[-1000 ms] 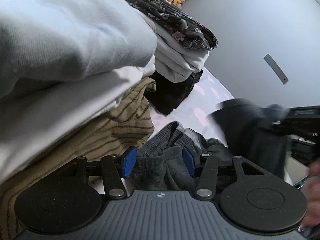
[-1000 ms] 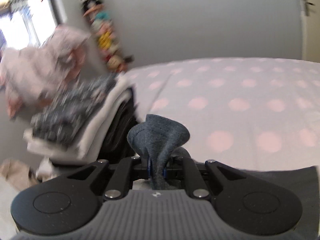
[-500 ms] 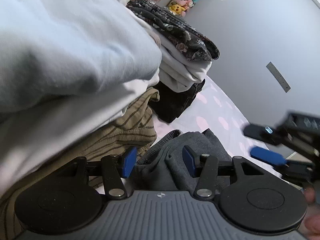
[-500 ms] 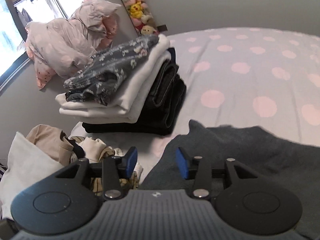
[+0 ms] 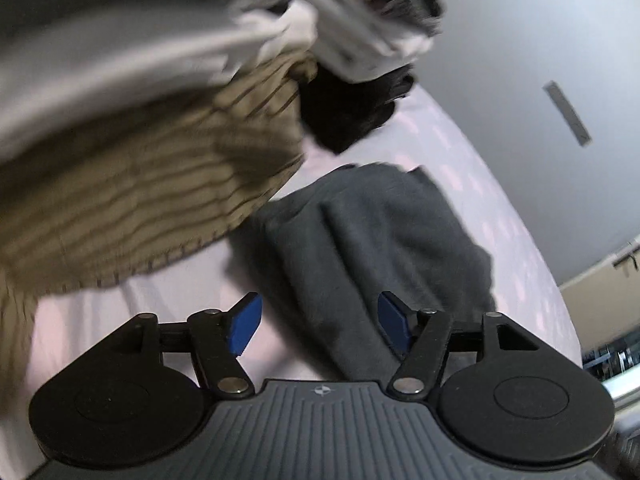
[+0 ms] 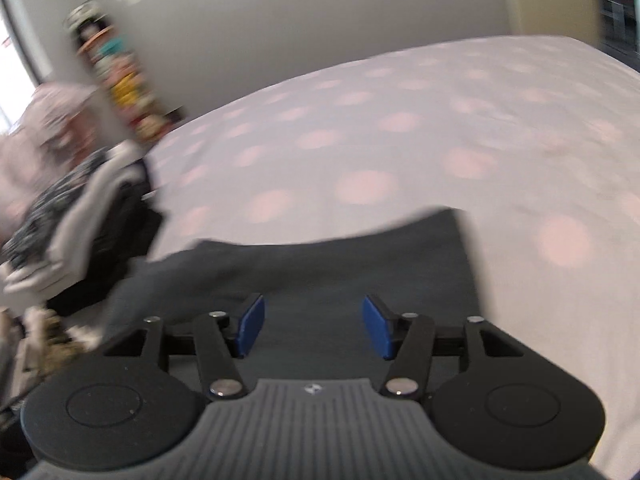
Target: Fold clothes
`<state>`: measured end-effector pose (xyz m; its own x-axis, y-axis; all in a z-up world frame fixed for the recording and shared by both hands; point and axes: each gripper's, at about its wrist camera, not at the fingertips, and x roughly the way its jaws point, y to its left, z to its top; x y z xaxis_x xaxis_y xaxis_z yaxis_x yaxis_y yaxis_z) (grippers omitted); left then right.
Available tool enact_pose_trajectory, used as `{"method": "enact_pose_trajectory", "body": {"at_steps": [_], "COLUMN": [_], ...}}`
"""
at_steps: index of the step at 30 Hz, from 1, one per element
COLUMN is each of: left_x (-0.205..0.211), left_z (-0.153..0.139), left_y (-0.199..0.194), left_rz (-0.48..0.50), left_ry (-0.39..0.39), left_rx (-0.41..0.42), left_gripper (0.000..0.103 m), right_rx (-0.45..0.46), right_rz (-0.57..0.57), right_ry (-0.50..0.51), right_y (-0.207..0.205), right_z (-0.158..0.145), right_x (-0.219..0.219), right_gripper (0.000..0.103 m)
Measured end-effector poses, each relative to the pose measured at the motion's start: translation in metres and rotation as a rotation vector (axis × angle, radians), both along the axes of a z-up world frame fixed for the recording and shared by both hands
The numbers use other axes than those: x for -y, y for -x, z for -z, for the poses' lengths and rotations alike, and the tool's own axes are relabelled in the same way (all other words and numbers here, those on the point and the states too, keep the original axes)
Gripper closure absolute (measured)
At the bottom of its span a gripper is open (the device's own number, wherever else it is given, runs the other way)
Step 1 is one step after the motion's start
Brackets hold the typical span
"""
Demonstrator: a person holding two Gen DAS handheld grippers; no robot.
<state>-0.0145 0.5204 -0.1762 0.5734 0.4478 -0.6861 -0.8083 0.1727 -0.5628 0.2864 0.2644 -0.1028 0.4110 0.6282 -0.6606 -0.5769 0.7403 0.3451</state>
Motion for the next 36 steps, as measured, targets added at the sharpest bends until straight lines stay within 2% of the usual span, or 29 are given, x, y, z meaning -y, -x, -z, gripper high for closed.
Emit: {"method": "enact_pose_trajectory", "body": {"at_steps": [6,9,11,14,18,20,21,22,27,31,36], "left_x": [-0.011,-0.015,-0.016,-0.019,-0.021,-0.023,-0.024,-0.026,-0.019,-0.003,0.037], "left_z": [0.017,0.024,0.029,0.034,0.037,0.037,0.037,0.037,0.020,-0.002,-0.010], "left_y": [-0.004,-0.004,-0.004,-0.007,-0.015,-0.016,-0.015,-0.015,-0.014,-0.005,0.009], "left_rz": [-0.070,-0.098,-0.115,-0.131,-0.115,-0.106,-0.098,-0.090,-0.070,-0.059,0.010], "left_ry": [0.009,-0.001,-0.009,-0.029,-0.083,-0.090,-0.082,-0.073,-0.098,-0.042,0.048], "left_rx": [0.028,0.052,0.069,0.086,0.091,0.105,0.118,0.131,0.129,0.116,0.029], "left_gripper": [0.023,0.023,0.018,0.014,0.015,0.037,0.057,0.064,0.073,0.075,0.076], "right_rx": [-0.136,-0.203,-0.227,-0.207,-0.210,-0.213,-0.215,-0.216,-0.225,-0.226,-0.223], "right_rz": [0.171,0.180,0.172,0.161,0.172,0.179,0.183,0.186,0.204,0.250,0.305], "right_ry": [-0.026,-0.070,-0.098,-0.131,-0.177,-0.200,-0.212,-0.224,-0.281,-0.334,-0.367], "right_y": [-0.029,-0.035,-0.034,-0.028,-0.025,-0.023,-0.022,-0.021,-0.017,-0.007,0.013], "right_z": [0.058,0.081,0.092,0.101,0.095,0.091,0.089,0.087,0.078,0.050,0.019], "right_x": [0.070,0.081,0.083,0.081,0.085,0.087,0.088,0.089,0.095,0.118,0.162], "right_gripper": [0.042,0.042,0.042,0.043,0.067,0.076,0.081,0.082,0.086,0.087,0.088]}}
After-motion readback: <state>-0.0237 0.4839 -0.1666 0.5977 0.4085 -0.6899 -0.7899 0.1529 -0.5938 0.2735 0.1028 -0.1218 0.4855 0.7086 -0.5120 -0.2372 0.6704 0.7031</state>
